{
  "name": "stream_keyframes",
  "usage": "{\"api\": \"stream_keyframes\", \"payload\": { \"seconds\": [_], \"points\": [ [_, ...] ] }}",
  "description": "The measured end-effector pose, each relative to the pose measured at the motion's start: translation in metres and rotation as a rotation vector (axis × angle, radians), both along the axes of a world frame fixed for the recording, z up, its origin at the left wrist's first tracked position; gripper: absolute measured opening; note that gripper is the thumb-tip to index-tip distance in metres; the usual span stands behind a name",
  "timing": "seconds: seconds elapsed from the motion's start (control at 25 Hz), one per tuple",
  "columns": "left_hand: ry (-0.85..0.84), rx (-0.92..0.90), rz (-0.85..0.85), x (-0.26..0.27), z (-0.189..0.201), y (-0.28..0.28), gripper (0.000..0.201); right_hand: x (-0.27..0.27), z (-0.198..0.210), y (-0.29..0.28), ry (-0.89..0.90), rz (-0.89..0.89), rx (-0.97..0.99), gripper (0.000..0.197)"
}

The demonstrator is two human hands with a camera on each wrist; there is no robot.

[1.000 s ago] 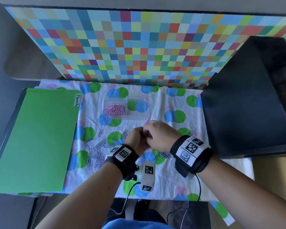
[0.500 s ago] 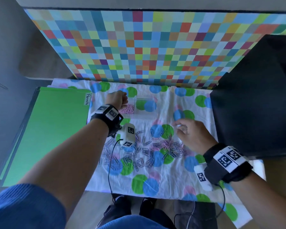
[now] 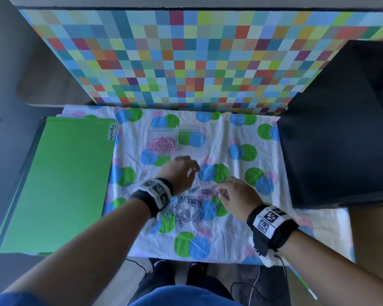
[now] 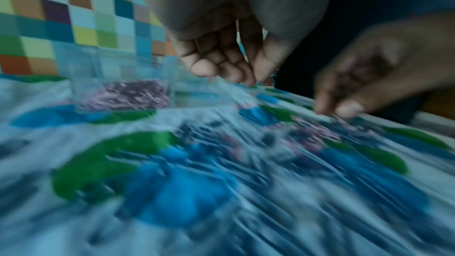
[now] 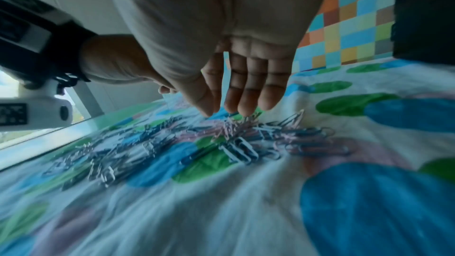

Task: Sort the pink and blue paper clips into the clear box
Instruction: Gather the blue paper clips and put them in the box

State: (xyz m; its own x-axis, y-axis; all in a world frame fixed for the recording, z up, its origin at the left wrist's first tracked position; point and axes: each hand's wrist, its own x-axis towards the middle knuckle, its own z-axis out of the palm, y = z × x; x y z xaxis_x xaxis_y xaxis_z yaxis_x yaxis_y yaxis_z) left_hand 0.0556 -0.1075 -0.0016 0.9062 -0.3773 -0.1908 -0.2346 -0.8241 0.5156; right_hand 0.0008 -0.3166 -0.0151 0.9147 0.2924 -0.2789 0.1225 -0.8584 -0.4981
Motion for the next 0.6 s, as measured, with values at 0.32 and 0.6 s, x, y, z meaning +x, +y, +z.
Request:
{"api": "stream_keyframes", "payload": {
  "seconds": [0.32,0.6],
  "points": [
    [0.162,0.198,0.013,-0.031,-0.031,-0.028,0.012,0.008,-0.02,0.016,-0.058,0.11,-0.132,0.011],
    [0.221,0.173,0.267,-0.014,-0.038,0.01,0.004,0.005,-0.019,-0.004,-0.008,-0.218,0.257,0.005]
  ]
}}
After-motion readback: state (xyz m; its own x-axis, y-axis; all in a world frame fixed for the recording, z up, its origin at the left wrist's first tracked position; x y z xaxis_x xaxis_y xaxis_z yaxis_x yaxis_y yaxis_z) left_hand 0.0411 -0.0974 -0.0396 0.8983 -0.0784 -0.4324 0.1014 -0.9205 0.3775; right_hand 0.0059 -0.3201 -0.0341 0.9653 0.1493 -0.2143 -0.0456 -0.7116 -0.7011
